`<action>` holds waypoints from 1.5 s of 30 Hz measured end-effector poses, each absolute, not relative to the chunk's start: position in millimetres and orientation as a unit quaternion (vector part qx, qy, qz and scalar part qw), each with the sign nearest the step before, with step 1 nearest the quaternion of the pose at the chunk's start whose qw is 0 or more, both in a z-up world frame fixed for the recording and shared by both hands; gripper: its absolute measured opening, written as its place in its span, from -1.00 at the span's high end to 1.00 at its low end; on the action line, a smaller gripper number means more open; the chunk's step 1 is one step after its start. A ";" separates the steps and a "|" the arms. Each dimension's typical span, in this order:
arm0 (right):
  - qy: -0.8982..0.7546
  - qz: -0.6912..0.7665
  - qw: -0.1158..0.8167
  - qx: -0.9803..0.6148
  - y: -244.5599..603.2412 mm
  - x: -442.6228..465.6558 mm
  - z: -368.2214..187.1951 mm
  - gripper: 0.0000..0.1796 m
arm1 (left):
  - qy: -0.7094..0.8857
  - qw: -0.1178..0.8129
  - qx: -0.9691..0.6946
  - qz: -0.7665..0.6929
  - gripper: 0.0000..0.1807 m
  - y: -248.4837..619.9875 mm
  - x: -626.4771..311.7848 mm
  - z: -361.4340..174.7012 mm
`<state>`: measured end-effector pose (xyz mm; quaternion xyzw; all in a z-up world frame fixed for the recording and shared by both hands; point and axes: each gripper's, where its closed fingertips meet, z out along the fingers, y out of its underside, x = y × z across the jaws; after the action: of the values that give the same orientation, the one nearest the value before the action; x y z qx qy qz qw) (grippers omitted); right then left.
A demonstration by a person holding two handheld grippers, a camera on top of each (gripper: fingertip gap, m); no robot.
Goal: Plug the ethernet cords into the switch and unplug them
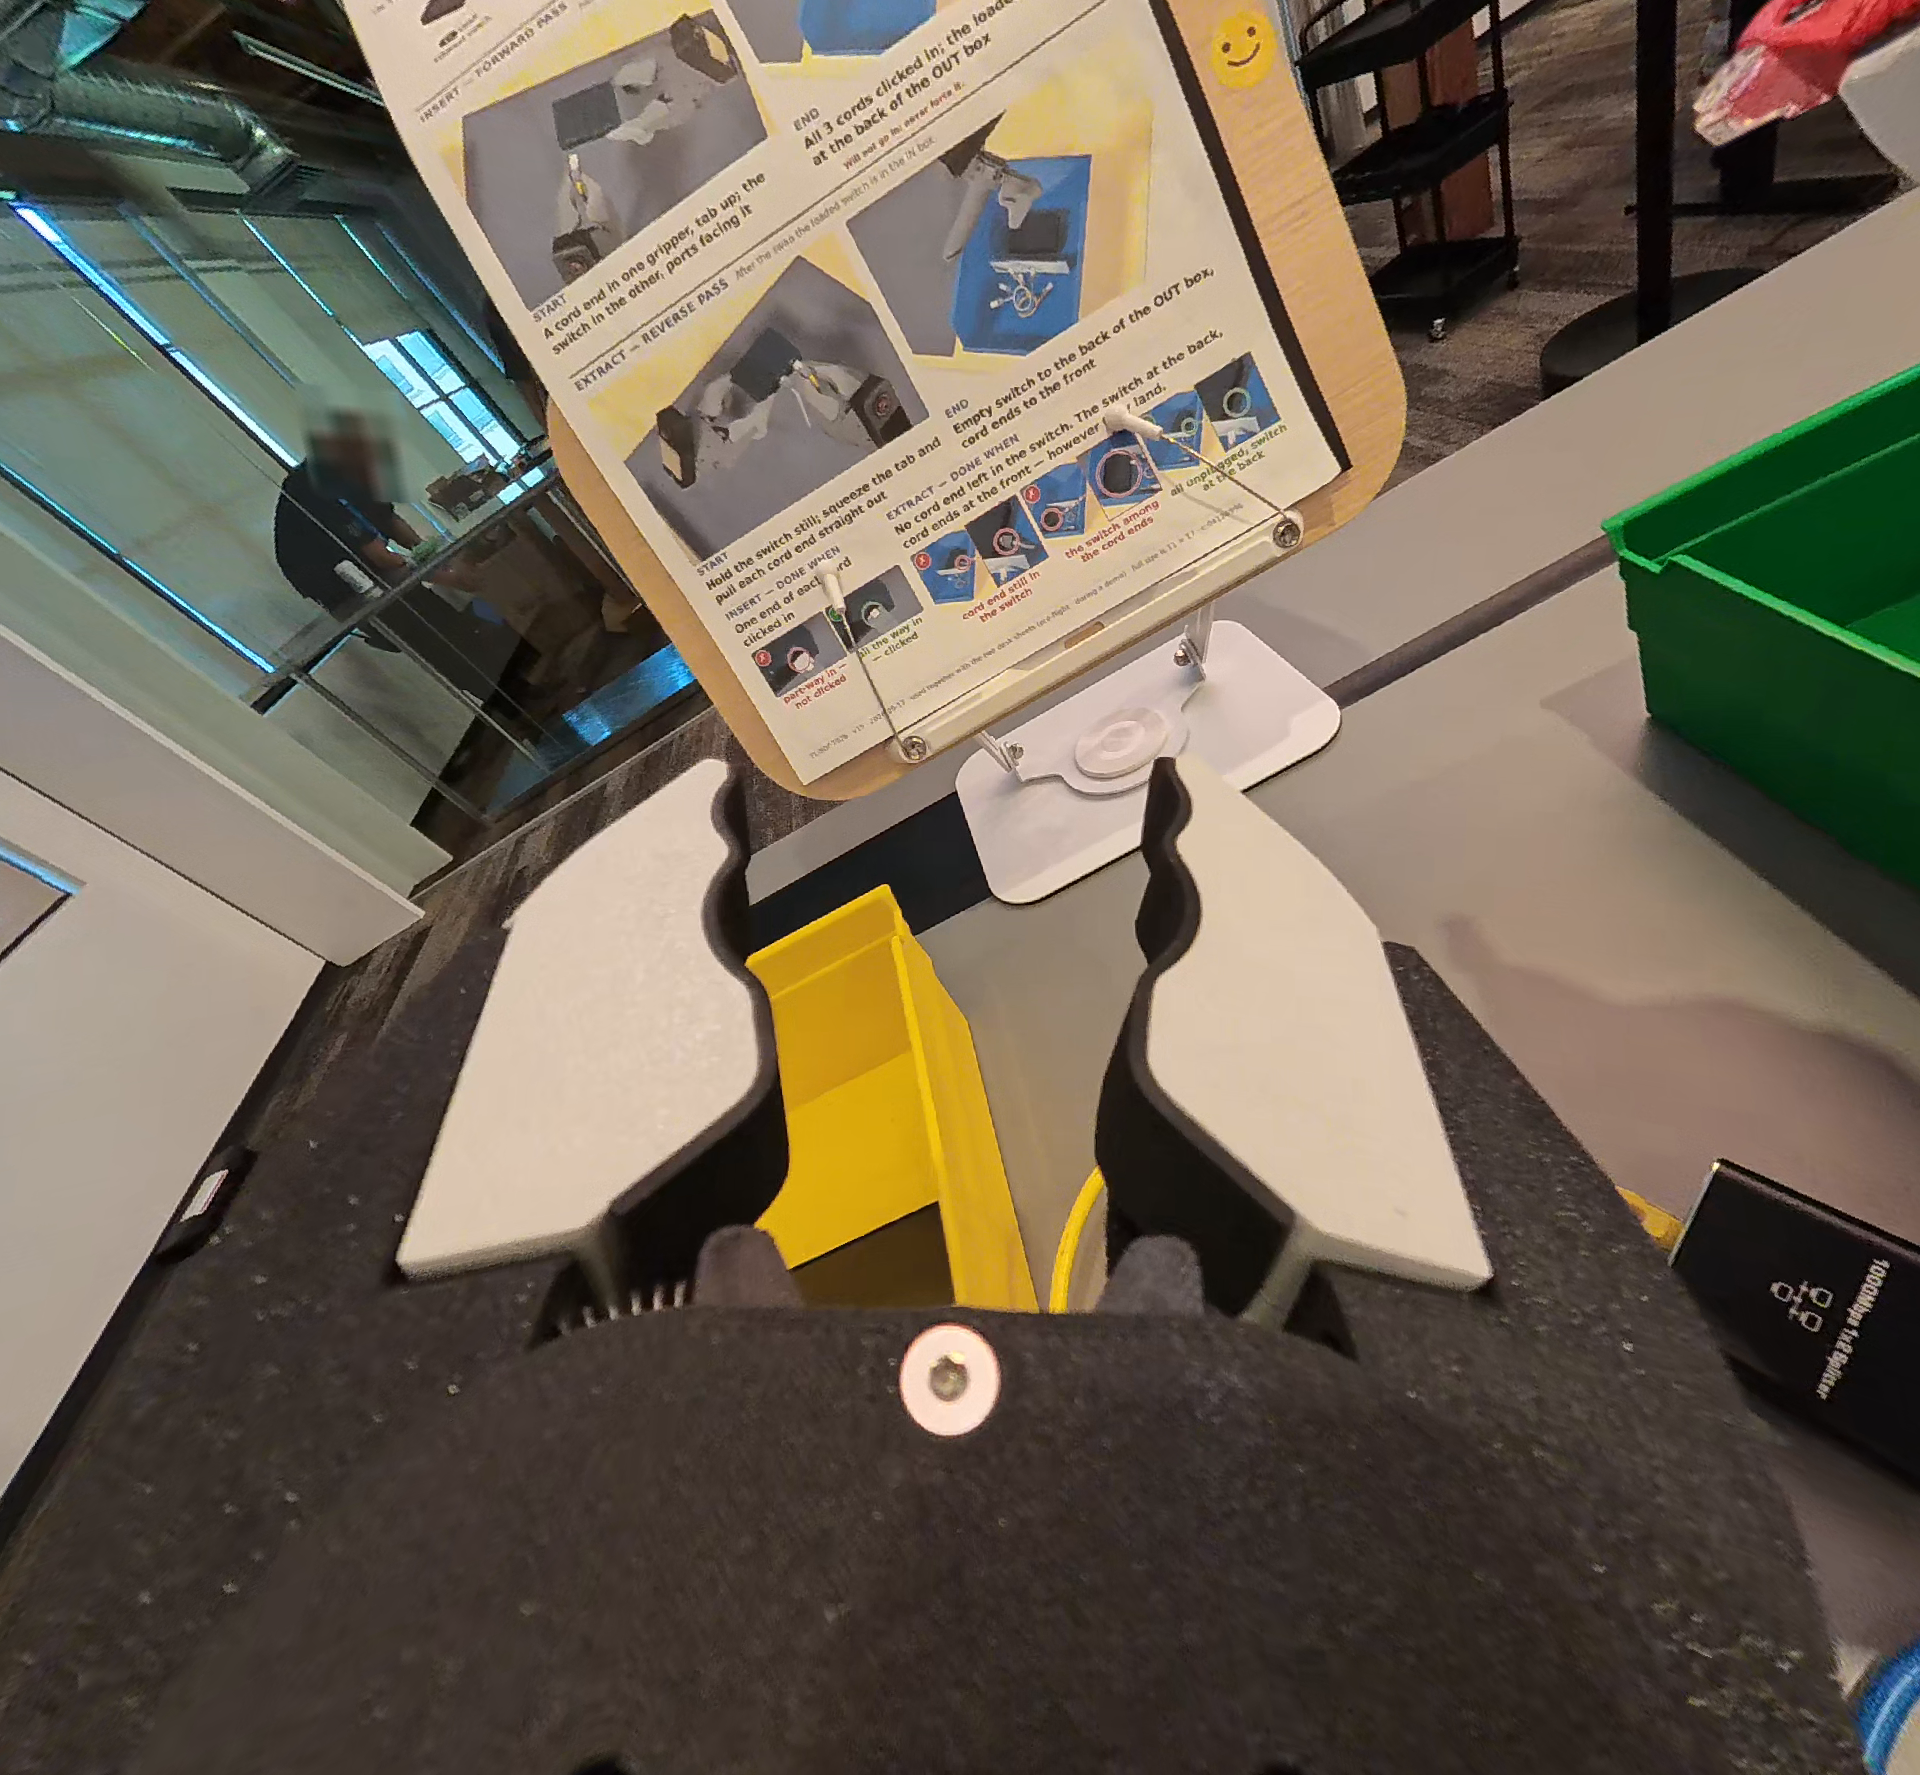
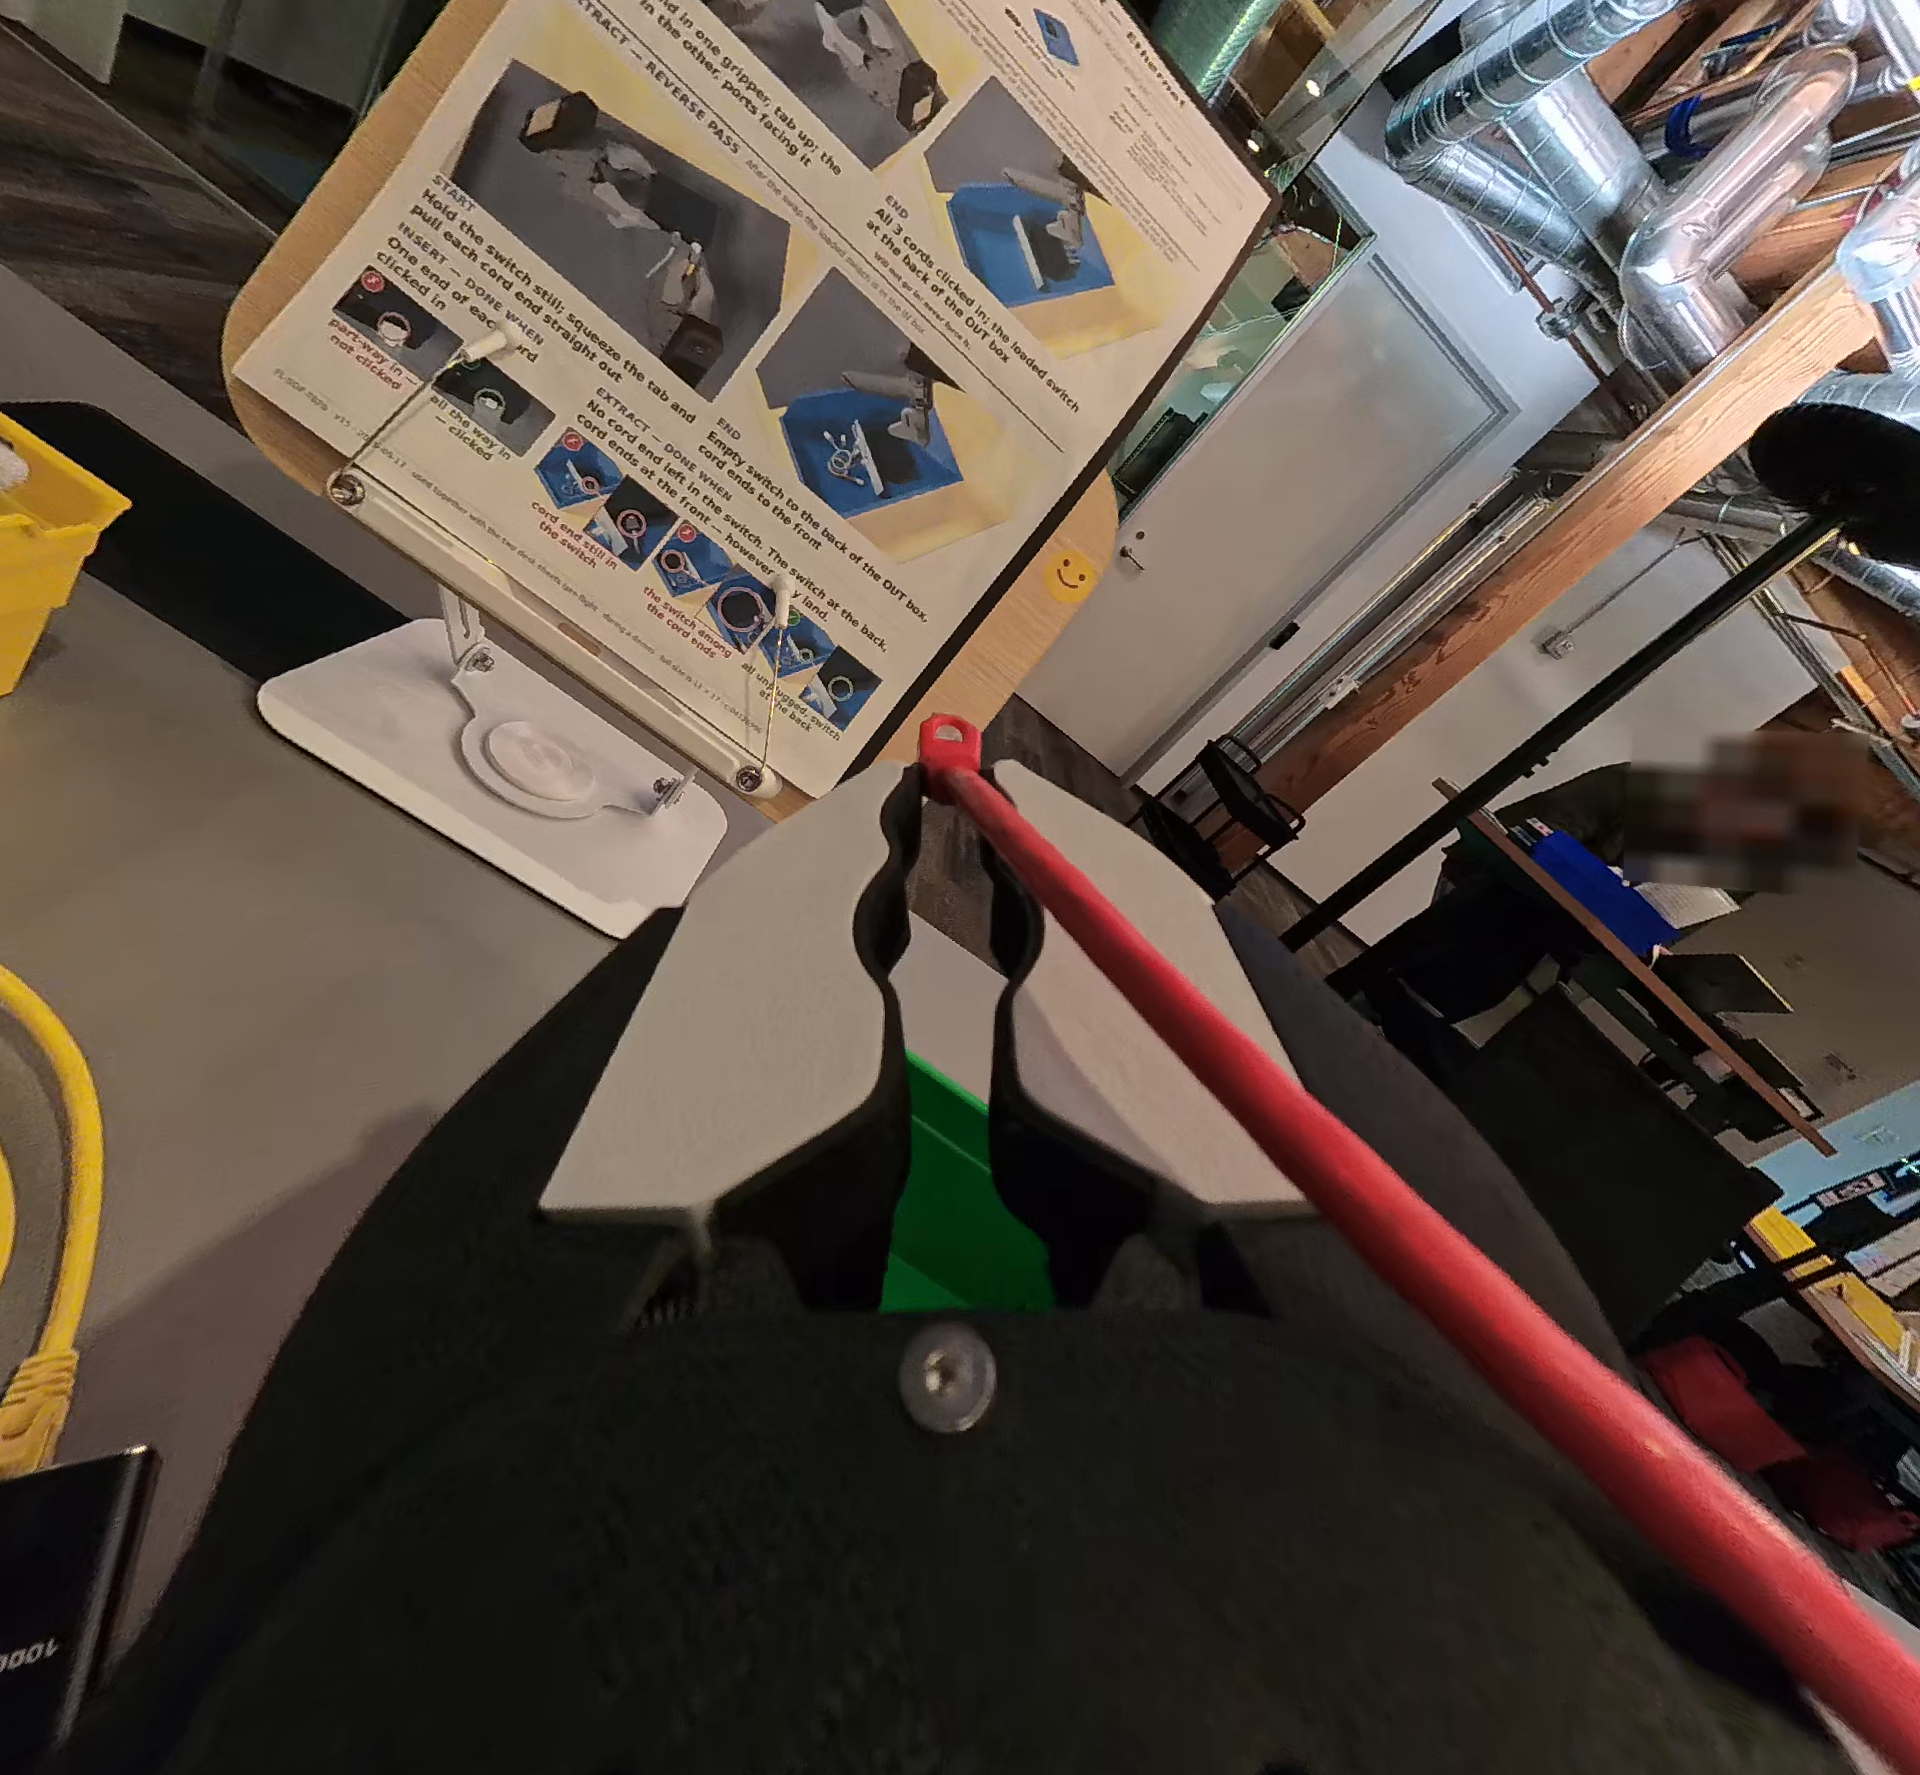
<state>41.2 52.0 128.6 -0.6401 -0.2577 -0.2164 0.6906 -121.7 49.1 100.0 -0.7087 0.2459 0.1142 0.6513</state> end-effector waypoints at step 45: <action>-0.506 0.139 0.769 -0.365 -127.6 31.6 214.1 0.88 | 0.681 0.318 -0.636 -0.176 0.29 -59.4 -25.7 -29.2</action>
<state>31.6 -127.6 214.1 -0.3648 -0.5063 0.1394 0.7689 -25.7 -59.4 -29.2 -0.6361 0.6806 -0.1755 0.3182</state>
